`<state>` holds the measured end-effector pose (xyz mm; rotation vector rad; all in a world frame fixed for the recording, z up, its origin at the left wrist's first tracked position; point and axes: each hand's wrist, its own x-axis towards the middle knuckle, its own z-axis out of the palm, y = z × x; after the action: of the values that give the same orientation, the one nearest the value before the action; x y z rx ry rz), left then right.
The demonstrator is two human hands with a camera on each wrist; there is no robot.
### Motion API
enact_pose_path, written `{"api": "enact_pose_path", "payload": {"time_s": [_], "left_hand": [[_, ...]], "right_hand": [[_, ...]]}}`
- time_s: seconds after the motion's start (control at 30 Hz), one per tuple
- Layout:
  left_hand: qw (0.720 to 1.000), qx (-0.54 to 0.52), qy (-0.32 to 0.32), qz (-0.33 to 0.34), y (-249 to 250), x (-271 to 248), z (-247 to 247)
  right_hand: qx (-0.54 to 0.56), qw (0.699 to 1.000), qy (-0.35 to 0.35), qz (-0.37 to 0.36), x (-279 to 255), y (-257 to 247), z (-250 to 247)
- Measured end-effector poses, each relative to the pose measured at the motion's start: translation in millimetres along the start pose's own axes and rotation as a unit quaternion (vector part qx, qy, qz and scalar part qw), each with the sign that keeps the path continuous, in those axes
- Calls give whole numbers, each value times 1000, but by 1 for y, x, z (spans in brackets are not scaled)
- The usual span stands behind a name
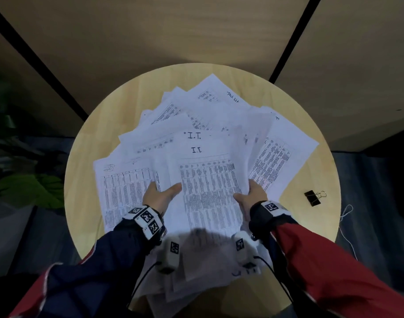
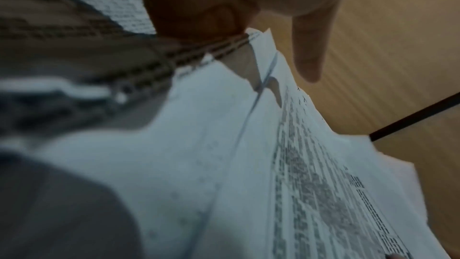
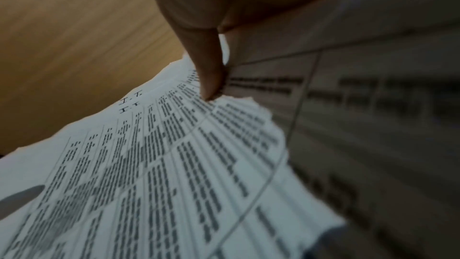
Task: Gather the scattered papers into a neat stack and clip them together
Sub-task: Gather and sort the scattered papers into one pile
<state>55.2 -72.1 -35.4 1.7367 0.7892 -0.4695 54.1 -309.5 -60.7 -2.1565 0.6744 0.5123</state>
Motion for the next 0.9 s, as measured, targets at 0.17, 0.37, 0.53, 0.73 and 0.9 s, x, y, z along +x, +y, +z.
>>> {"api": "enact_pose_path", "payload": {"time_s": [0.17, 0.37, 0.53, 0.73, 0.9], "left_hand": [[999, -25, -41, -1, -12, -3, -4], [996, -85, -33, -8, -23, 3, -14], [991, -114, -35, 59, -21, -1, -18], [972, 129, 195, 31, -33, 17, -61], [973, 186, 133, -14, -30, 6, -44]], "right_hand": [[-93, 994, 10, -59, -13, -1, 1], [96, 987, 108, -66, -24, -14, -1], [192, 979, -59, 24, -33, -23, -11], [117, 992, -36, 37, -28, -20, -19], [115, 992, -45, 15, -37, -36, 8]]}}
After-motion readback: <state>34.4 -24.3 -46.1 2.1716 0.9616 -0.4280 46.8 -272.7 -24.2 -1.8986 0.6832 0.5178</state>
